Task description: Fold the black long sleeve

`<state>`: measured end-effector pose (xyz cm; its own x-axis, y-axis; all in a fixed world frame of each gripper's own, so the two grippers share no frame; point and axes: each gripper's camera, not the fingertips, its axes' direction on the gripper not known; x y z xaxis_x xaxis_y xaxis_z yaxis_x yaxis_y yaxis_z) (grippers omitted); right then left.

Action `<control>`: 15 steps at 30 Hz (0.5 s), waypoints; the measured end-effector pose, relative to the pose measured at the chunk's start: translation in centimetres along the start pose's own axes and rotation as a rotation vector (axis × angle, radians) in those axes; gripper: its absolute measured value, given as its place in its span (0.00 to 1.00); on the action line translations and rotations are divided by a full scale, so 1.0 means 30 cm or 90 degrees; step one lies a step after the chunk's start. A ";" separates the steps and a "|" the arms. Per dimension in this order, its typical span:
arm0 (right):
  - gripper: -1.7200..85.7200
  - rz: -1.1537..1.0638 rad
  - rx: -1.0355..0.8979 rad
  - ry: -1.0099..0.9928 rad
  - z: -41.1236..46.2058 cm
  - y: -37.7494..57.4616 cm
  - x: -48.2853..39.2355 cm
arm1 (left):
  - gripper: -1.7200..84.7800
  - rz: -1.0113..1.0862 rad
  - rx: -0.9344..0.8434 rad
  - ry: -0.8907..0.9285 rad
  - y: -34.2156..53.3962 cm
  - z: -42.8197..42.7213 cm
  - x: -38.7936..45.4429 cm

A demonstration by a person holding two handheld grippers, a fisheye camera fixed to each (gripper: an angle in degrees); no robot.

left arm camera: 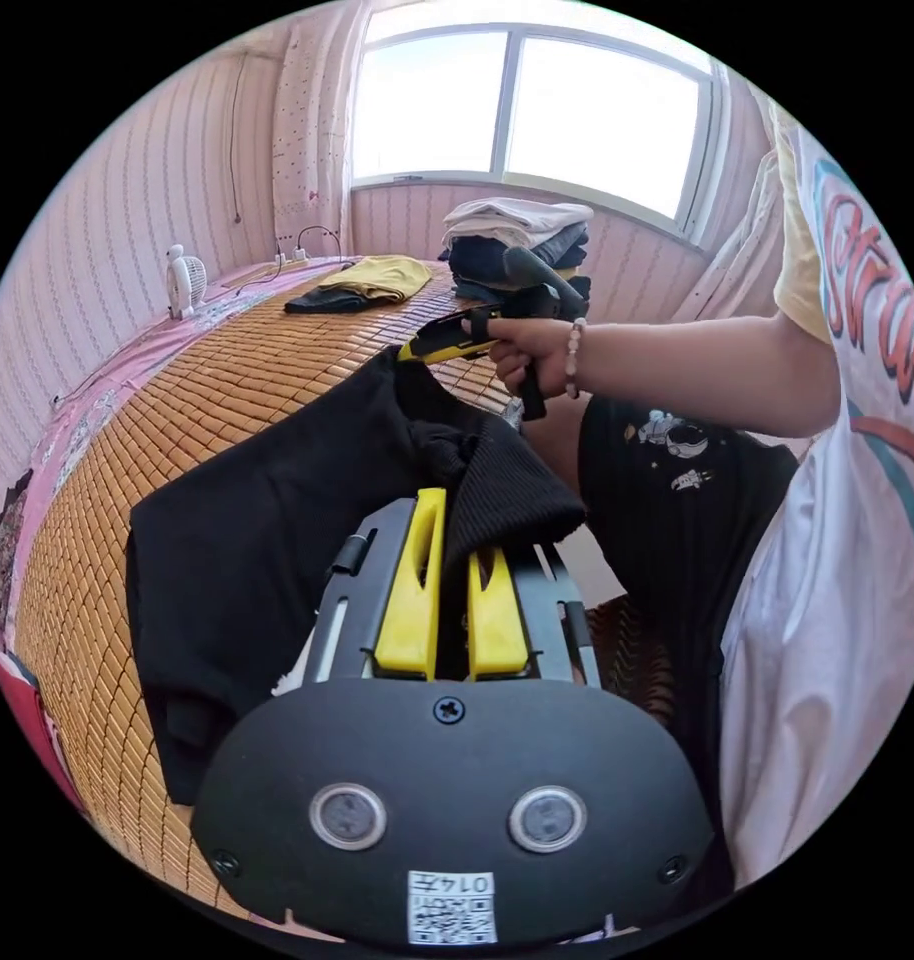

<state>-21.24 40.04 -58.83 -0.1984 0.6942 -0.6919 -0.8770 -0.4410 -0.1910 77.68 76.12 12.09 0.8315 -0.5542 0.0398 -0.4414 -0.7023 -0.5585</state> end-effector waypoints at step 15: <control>0.05 -0.284 -0.108 0.063 0.187 -0.339 -0.620 | 0.05 -0.404 0.194 -0.062 0.369 -0.272 -0.327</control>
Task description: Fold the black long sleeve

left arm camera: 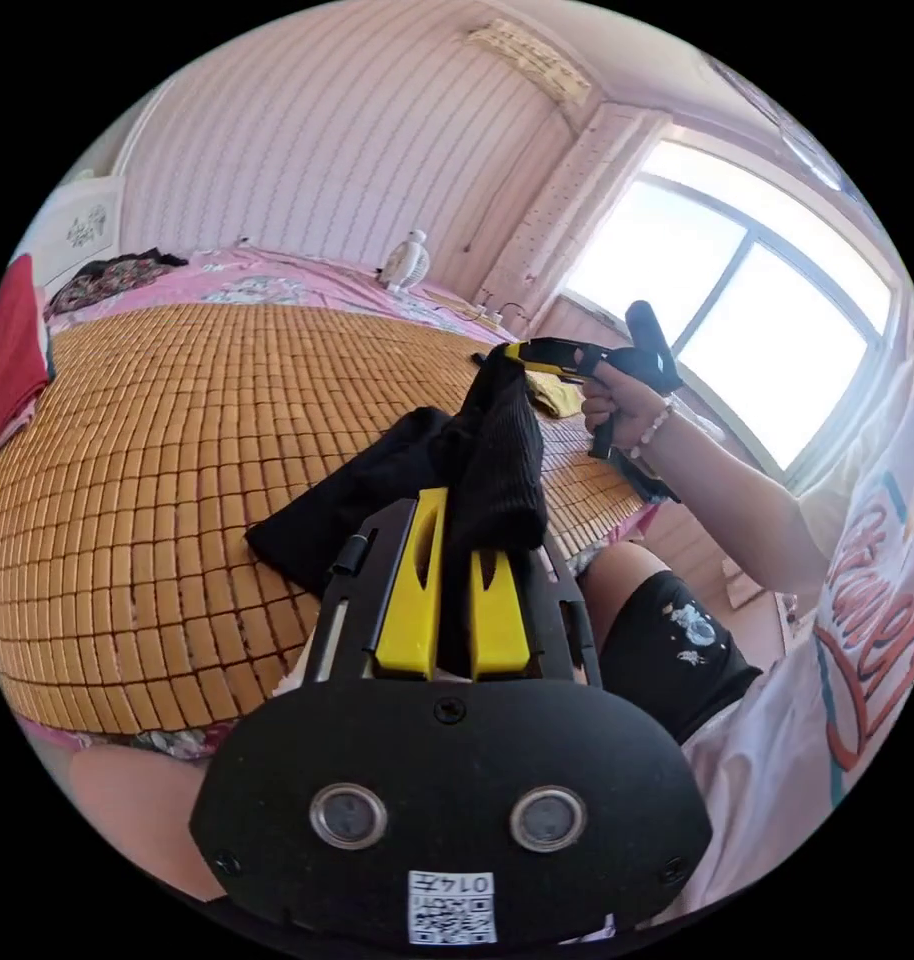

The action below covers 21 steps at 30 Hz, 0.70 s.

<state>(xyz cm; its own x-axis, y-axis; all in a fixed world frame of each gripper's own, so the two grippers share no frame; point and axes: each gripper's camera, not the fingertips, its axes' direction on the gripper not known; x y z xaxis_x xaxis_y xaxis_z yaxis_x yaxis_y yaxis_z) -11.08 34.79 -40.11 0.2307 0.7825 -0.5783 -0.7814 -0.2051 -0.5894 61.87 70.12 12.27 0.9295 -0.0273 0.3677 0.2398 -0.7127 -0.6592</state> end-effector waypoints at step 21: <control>0.12 -0.192 -0.312 0.146 0.523 -0.194 -0.036 | 0.17 -0.065 -0.104 -0.196 -0.062 0.143 -0.382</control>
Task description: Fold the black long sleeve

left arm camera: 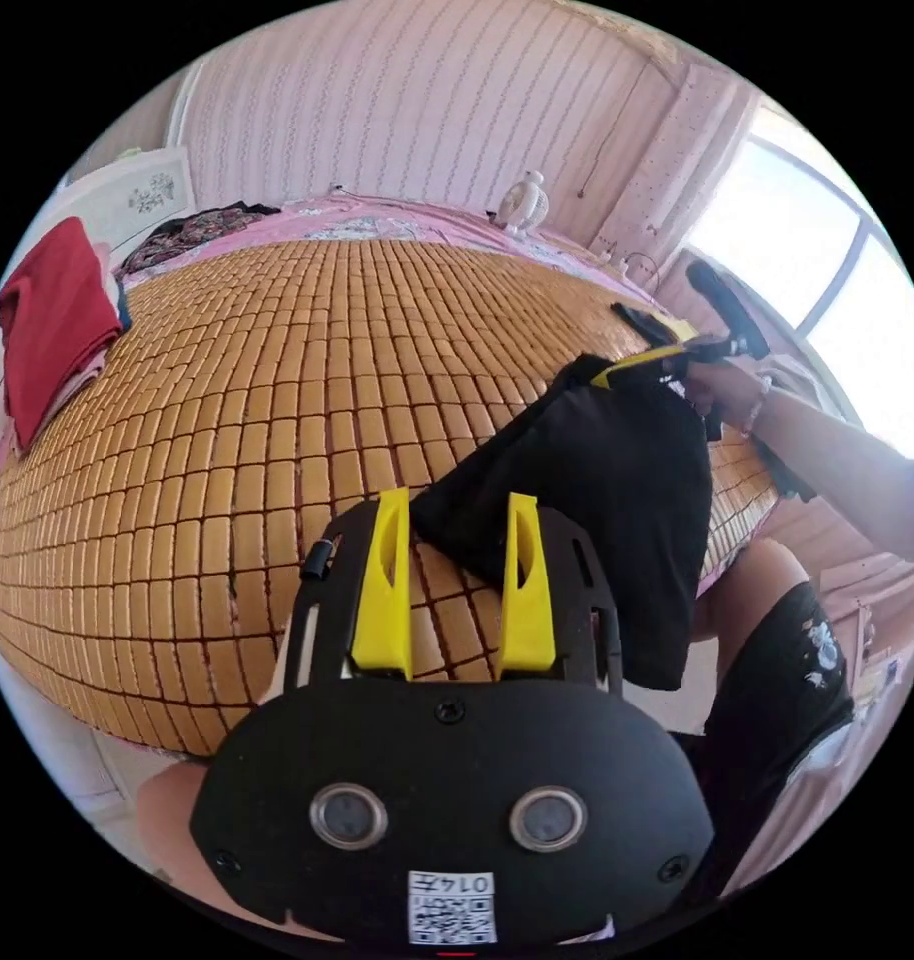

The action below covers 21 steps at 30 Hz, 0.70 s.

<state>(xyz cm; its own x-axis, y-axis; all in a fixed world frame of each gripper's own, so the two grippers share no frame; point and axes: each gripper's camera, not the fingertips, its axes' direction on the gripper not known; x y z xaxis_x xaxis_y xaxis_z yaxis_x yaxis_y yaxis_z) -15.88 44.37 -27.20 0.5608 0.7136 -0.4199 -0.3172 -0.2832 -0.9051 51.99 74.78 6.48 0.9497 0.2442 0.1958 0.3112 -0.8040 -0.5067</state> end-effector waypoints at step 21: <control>0.07 0.173 0.523 -0.126 -0.759 0.978 -0.028 | 0.04 0.329 0.127 0.118 -0.200 -0.489 0.370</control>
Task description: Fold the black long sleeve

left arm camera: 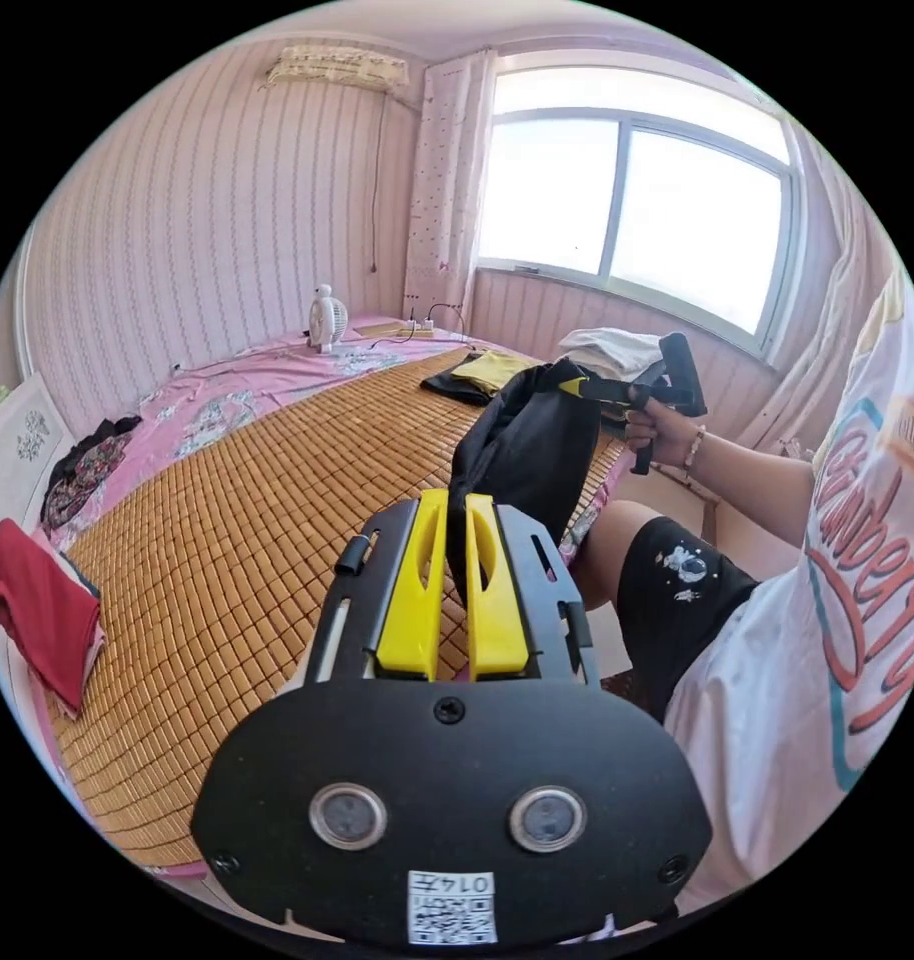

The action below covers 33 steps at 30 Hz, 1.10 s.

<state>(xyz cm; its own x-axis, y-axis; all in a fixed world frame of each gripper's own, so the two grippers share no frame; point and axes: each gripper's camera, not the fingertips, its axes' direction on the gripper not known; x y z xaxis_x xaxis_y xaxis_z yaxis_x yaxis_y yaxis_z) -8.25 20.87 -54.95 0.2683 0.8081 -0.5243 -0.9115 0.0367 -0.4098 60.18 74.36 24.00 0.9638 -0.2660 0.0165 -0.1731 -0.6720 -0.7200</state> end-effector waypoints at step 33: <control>0.11 0.037 -0.258 0.293 -0.077 0.230 -0.104 | 0.01 -0.151 -0.109 -0.069 0.168 0.306 -0.236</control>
<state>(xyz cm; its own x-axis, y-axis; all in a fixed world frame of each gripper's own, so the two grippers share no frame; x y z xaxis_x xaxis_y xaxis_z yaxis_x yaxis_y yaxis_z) -14.66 17.25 -57.86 0.4113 0.4616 -0.7860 -0.7621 -0.2988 -0.5743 54.35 79.19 13.88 0.9959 -0.0184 0.0887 0.0364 -0.8158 -0.5772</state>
